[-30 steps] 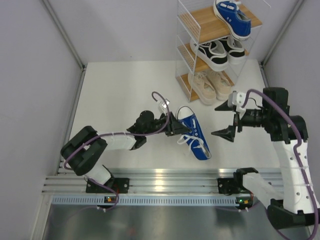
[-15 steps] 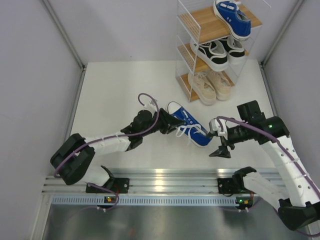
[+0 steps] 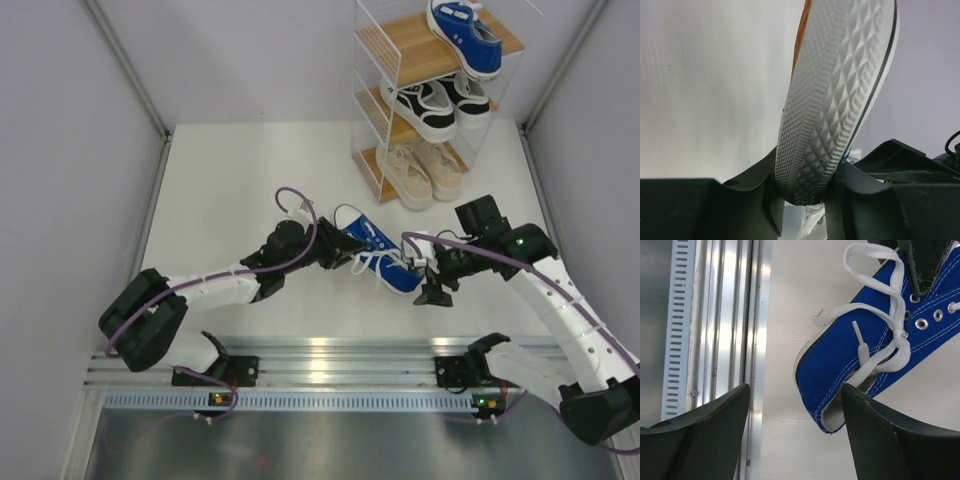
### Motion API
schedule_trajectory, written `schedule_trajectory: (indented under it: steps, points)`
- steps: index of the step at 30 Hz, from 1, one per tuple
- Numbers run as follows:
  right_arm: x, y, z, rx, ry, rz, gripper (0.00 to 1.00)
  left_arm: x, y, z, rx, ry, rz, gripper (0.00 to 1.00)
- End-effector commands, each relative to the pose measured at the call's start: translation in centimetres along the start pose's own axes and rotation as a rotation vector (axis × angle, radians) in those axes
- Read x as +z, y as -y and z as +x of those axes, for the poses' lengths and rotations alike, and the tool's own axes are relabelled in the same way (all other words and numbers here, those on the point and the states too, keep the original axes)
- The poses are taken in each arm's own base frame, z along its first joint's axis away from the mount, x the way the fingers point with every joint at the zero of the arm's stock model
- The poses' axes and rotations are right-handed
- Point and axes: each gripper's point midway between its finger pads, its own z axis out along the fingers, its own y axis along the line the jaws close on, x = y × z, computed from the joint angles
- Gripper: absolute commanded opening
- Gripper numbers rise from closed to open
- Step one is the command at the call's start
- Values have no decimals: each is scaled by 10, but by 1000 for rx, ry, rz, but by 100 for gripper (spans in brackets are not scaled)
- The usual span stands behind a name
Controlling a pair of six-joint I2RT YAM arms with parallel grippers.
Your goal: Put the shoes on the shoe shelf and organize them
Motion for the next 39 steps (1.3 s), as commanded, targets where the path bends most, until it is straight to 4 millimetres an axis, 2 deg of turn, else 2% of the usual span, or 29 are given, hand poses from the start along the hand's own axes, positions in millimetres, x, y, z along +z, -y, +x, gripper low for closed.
schedule_trajectory:
  steps: [1,5,10,11,12,14,17,21,26,27,28,29,32,33,34,39]
  points:
    - [8,11,5,-32,-37,18,73,-12,62,-6,7,22,187,0]
    - [16,14,19,-35,-99,10,67,-15,67,-6,6,23,199,0]
    - [22,20,21,-54,-122,10,48,-17,69,-7,9,34,207,0]
    - [23,20,20,-55,-120,6,44,-17,69,-8,9,37,206,0]
    - [24,20,19,-59,-121,-1,32,-17,69,-7,9,34,207,0]
    - [24,21,18,-69,-133,-1,16,-17,69,-8,13,37,206,0]
    - [20,23,19,-91,-162,11,1,-19,68,-9,19,47,206,0]
    - [7,26,14,-132,-187,48,0,-21,65,-11,36,66,202,0]
    - [-17,31,-8,-165,-185,103,0,-23,54,-12,75,75,184,0]
    - [-22,31,-13,-172,-178,114,0,-24,53,-11,82,71,185,7]
    - [-29,34,-23,-188,-161,135,0,-23,50,-9,89,60,182,19]
    - [-33,33,-27,-187,-153,138,0,-23,46,-9,90,53,177,40]
    - [-49,38,-45,-203,-120,184,0,-26,43,-7,101,33,198,63]
    - [-52,37,-48,-202,-117,182,0,-27,43,-7,106,29,203,66]
    - [-60,38,-59,-223,-97,200,0,-29,45,-8,126,28,217,67]
    - [-80,41,-75,-264,-78,248,0,-44,49,-19,182,75,243,76]
